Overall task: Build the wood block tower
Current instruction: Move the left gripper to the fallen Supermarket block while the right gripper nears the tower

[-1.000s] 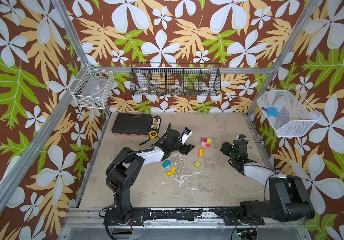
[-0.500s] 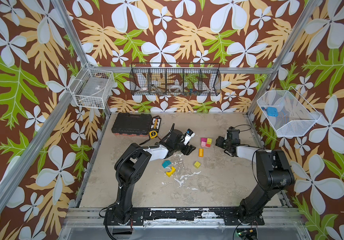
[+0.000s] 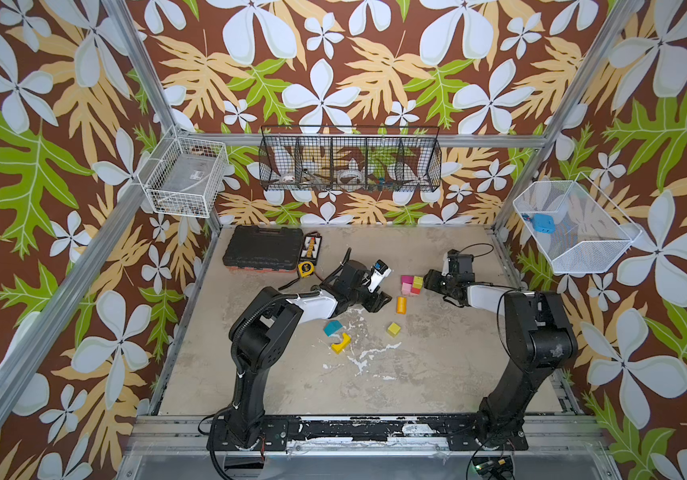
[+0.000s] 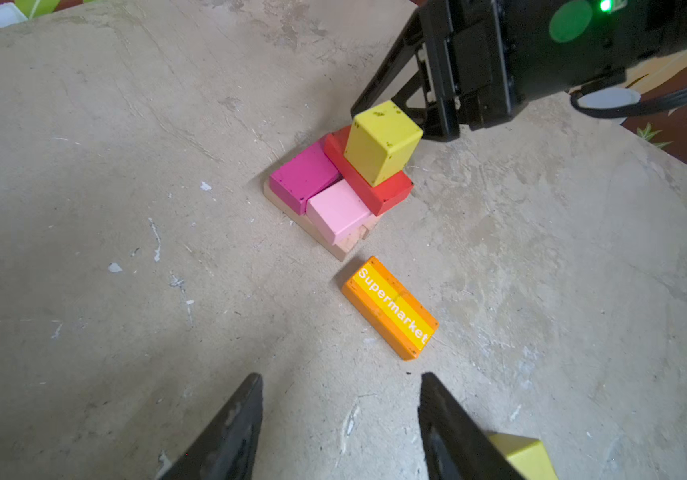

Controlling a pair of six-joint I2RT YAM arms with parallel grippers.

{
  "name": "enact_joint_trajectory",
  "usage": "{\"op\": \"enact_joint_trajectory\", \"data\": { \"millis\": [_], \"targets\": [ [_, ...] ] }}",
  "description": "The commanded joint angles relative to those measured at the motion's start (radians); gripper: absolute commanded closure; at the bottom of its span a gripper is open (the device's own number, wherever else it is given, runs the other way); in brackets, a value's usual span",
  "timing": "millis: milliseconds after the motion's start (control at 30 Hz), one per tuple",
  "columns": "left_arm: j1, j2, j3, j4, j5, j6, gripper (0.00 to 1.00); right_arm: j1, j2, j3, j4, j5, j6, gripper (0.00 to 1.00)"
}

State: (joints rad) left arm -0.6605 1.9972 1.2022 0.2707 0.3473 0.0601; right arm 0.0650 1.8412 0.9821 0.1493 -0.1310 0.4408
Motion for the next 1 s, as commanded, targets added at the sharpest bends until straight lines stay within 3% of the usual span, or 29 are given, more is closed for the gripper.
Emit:
{"op": "enact_joint_trajectory", "data": {
  "millis": [0,633,833,967],
  "targets": [
    [-0.005,-0.008,0.000,-0.010,0.005,0.018,0.39,0.002,0.008,0.011,-0.002,-0.023,-0.016,0.35],
    [-0.032,0.023,0.036,-0.072,0.025,0.103,0.41,0.014,0.028,0.035,-0.016,-0.012,-0.022,0.36],
    [-0.037,0.071,0.119,-0.140,0.027,0.148,0.35,-0.004,-0.015,-0.019,0.026,0.004,0.003,0.36],
    [-0.056,0.106,0.175,-0.177,0.012,0.182,0.29,-0.023,-0.086,-0.109,0.106,0.001,0.022,0.30]
  ]
}}
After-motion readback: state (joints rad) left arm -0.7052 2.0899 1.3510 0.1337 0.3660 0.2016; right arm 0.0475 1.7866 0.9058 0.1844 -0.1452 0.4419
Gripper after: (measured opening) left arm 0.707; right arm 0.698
